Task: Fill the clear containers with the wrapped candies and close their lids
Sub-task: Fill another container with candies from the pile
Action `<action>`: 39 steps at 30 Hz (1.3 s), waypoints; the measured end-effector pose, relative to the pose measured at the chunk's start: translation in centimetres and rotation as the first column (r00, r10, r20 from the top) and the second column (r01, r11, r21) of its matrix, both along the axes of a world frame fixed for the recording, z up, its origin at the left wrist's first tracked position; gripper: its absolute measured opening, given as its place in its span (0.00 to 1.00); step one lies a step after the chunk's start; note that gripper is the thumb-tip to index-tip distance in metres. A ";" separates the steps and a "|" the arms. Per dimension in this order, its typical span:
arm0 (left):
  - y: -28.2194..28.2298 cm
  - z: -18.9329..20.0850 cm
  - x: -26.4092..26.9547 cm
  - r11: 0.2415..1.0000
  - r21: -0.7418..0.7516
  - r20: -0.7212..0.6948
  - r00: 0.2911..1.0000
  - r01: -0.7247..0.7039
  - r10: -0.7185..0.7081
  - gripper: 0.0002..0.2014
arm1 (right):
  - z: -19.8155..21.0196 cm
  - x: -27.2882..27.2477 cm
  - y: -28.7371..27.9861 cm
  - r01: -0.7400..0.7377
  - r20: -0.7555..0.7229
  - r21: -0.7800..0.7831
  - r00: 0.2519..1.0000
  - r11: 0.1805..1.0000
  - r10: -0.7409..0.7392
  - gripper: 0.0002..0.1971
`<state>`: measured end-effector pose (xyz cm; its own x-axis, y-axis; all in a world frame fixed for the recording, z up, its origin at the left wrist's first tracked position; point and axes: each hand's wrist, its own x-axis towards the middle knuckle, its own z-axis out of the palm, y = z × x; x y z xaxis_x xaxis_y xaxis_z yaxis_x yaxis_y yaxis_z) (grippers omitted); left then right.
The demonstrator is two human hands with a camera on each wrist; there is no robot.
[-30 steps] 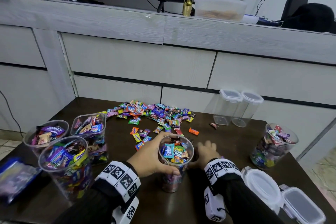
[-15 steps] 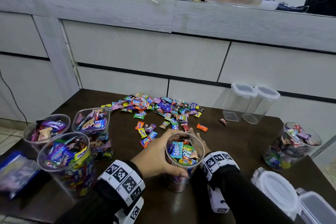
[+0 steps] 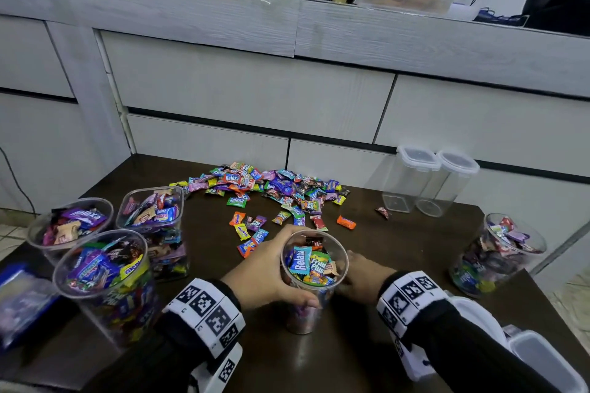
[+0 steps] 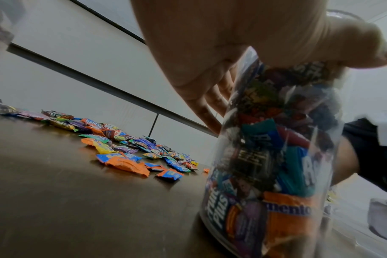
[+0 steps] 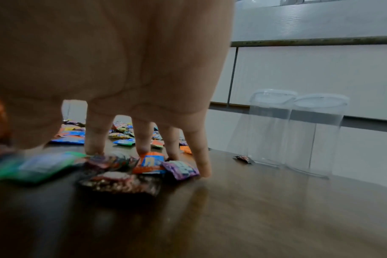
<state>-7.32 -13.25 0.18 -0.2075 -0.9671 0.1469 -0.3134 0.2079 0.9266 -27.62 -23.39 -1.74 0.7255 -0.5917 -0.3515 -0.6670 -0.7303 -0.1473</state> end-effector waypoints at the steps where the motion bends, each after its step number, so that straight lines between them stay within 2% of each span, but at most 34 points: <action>1: 0.0 0.0 0.0 1.000 -0.001 0.001 1.000 0.000 0.000 0.43 | -0.5 -0.4 0.1 -0.035 -0.029 -0.019 0.999 0.999 0.034 0.24; 4: 0.1 0.0 0.0 1.000 0.010 0.006 1.000 0.003 -0.003 0.43 | -1.7 -1.3 0.9 -0.005 -0.158 -0.065 0.987 0.998 -0.005 0.25; 8: 0.2 0.1 -0.1 1.000 0.012 0.008 1.000 -0.011 0.011 0.43 | -2.9 -1.7 2.8 -0.008 -0.094 -0.276 0.995 0.961 -0.019 0.23; 10: 0.2 0.1 -0.1 1.000 0.011 0.009 1.000 -0.013 0.013 0.43 | -3.2 -1.4 3.1 0.011 -0.060 -0.307 0.998 0.952 -0.030 0.22; 16: 0.3 0.0 -0.2 1.000 0.003 -0.020 1.000 -0.024 0.024 0.43 | -2.8 0.5 3.3 0.120 0.007 -0.168 0.993 0.978 -0.121 0.21; 23: 0.2 -0.3 -0.2 0.999 0.010 -0.032 0.999 -0.031 0.031 0.43 | -3.0 1.3 3.6 0.169 -0.045 -0.142 0.983 0.975 -0.177 0.15; 27: 0.2 -0.4 -0.3 0.999 0.013 -0.043 0.999 -0.030 0.030 0.43 | -2.1 0.6 2.9 0.235 -0.051 -0.089 0.969 0.968 -0.240 0.17; 29: 0.2 -0.4 -0.3 1.000 0.017 -0.044 0.999 -0.026 0.027 0.44 | -1.0 -0.1 2.4 0.363 0.042 -0.035 0.931 0.931 -0.362 0.15; 31: 0.1 -0.5 -0.3 0.999 0.030 -0.045 0.999 -0.022 0.024 0.44 | 0.8 -1.0 1.9 0.480 0.219 0.015 0.854 0.877 -0.472 0.09; 32: 0.1 -0.6 -0.3 0.999 0.038 -0.051 0.998 -0.021 0.023 0.45 | 2.0 -1.5 1.7 0.506 0.326 0.013 0.813 0.863 -0.482 0.08; 34: 0.1 -0.6 -0.3 0.999 0.049 -0.061 0.998 -0.014 0.017 0.46 | 4.9 -2.1 1.6 0.498 0.519 -0.028 0.748 0.867 -0.413 0.10; 36: 0.1 -0.5 -0.1 0.998 0.057 -0.055 0.998 -0.011 0.014 0.46 | 7.9 -1.7 1.8 0.429 0.628 -0.071 0.721 0.900 -0.294 0.10; 39: 0.2 -0.3 -0.1 0.998 0.069 -0.038 0.999 -0.008 0.010 0.47 | 11.5 -0.3 2.6 0.258 0.612 -0.147 0.782 0.955 -0.117 0.09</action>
<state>-7.42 -13.06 -0.09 -0.1943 -0.9770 0.0876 -0.2793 0.1407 0.9498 -27.96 -20.83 9.81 0.6141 -0.7459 0.2579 -0.6263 -0.6594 -0.4158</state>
